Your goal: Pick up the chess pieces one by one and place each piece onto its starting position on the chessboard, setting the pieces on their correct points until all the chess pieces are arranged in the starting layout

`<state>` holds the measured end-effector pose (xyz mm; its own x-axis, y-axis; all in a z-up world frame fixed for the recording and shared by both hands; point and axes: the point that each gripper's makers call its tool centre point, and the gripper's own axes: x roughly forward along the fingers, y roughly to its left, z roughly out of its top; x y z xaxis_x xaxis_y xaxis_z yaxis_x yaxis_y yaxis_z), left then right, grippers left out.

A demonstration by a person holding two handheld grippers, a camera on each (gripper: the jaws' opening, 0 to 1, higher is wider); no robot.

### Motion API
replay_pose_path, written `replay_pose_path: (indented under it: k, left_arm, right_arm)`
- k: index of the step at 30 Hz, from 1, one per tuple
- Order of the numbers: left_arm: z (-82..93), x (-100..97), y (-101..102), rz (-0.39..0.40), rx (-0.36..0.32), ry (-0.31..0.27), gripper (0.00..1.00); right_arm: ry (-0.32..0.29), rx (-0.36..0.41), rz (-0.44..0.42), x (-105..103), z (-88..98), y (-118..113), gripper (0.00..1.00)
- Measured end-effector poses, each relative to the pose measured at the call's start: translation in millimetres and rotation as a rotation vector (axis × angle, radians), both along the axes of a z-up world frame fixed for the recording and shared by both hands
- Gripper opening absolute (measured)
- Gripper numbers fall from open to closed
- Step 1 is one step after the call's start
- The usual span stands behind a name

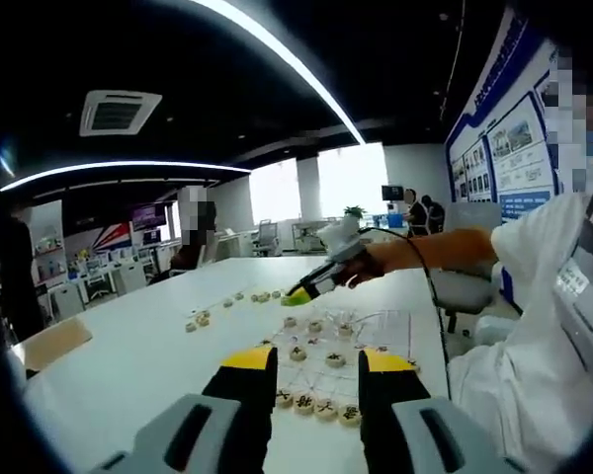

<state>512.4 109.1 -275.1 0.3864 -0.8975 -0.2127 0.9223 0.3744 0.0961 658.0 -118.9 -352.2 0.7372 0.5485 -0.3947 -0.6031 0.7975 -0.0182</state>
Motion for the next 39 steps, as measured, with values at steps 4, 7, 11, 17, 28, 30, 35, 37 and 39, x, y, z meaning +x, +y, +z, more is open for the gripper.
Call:
replay_pose_path:
  k: [4,7,11,17,28,30,35,37,39]
  left_arm:
    - [-0.9,-0.6,-1,-0.003,0.003,-0.002,0.34]
    - [-0.9,-1.0,-1,-0.006,0.002,-0.003,0.34]
    - [-0.7,-0.3,-2,-0.008,0.003,-0.004,0.34]
    - [-3.1,-1.5,-4,-0.012,0.008,-0.001,0.34]
    - [-4.2,-3.0,-4,-0.011,0.011,-0.003,0.34]
    - [-3.6,-3.6,-4,-0.012,0.01,-0.005,0.34]
    - [-2.2,-3.4,-3,-0.01,0.006,-0.008,0.34]
    - [-2.2,-3.0,-3,-0.008,0.004,-0.006,0.34]
    - [-2.7,-2.9,-2,-0.007,0.006,-0.006,0.34]
  right_arm:
    - [0.009,0.012,0.057,-40,-2.0,3,0.18]
    - [0.019,-0.004,0.114,-68,-7.8,5,0.18]
    - [0.041,-0.044,0.165,-99,-21.8,-3,0.18]
    - [0.114,-0.09,0.266,-136,-45.7,-1,0.18]
    - [0.144,-0.063,0.31,-153,-56.2,4,0.18]
    - [0.144,-0.071,0.305,-152,-56.5,2,0.18]
    - [0.132,-0.076,0.309,-151,-57.0,1,0.2]
    - [0.131,-0.066,0.323,-153,-56.5,4,0.22]
    - [0.131,-0.068,0.336,-155,-56.5,5,0.33]
